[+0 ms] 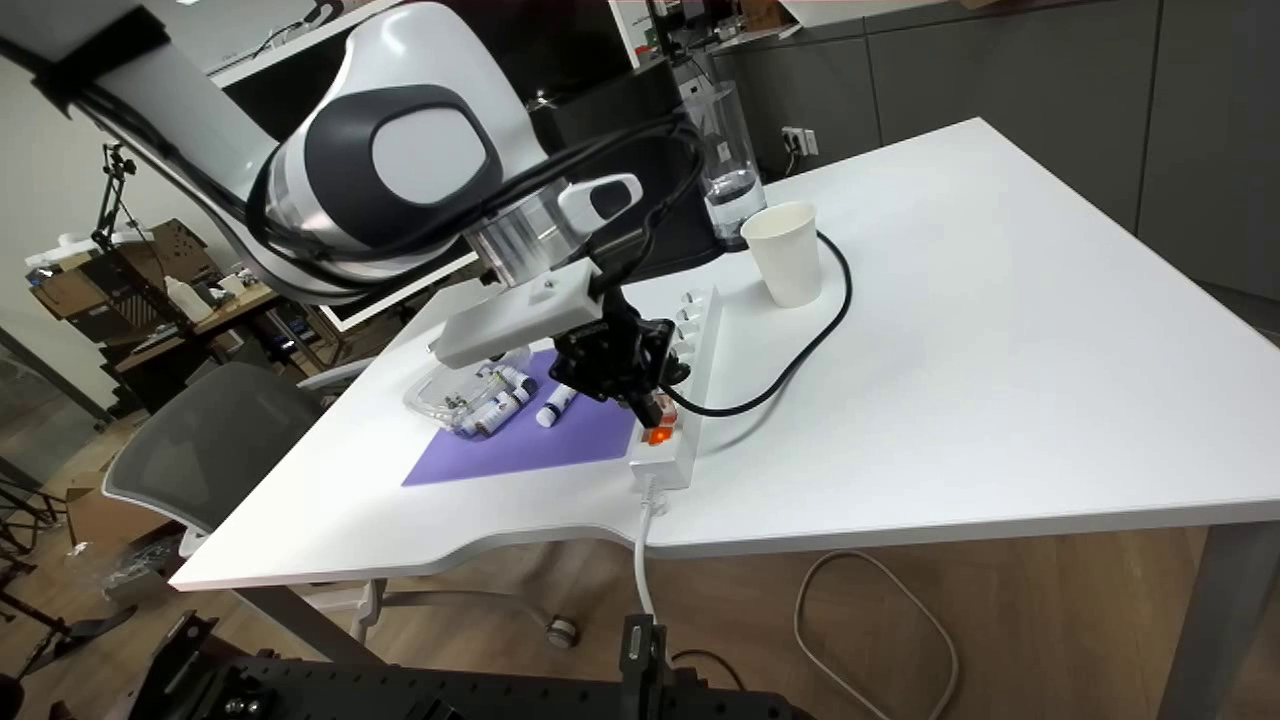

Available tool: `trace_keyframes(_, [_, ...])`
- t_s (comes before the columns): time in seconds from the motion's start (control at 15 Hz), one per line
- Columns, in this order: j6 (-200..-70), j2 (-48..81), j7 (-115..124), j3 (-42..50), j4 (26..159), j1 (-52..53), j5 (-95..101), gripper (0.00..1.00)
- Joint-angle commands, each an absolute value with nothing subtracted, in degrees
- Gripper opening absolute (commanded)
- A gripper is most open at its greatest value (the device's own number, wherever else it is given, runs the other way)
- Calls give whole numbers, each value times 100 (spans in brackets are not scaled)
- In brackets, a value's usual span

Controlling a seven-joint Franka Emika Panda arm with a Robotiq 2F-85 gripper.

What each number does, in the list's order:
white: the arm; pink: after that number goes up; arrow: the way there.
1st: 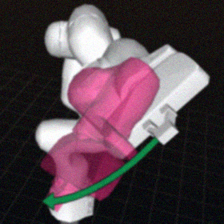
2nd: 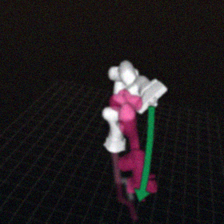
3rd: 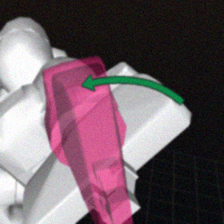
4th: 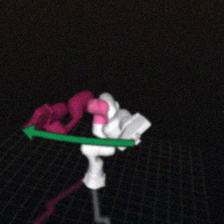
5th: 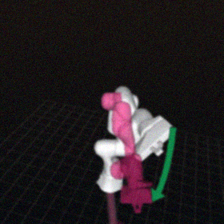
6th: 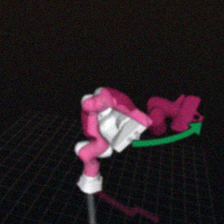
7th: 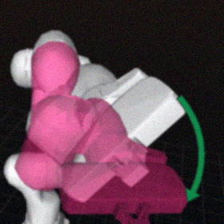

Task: Press the power switch on the extension cord

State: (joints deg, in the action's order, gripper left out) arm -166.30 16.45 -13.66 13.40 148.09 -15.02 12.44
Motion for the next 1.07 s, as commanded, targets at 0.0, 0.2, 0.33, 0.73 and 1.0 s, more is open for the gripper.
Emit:
trace_keyframes(0.0, [-16747, 1866, -1385, 1372, 14655, -1450, 1259, 0])
trace_keyframes(0.2, [-16799, 2001, -1411, 1354, 14588, -1429, 1262, 0])
trace_keyframes(0.33, [-16801, 2070, -1478, 1277, 14547, -1467, 1214, 0])
trace_keyframes(0.73, [-16911, 2126, -1636, 1093, 14573, -1524, 1159, 0])
trace_keyframes(1.0, [-16847, 2227, -1450, 1302, 14494, -1320, 1312, 0])
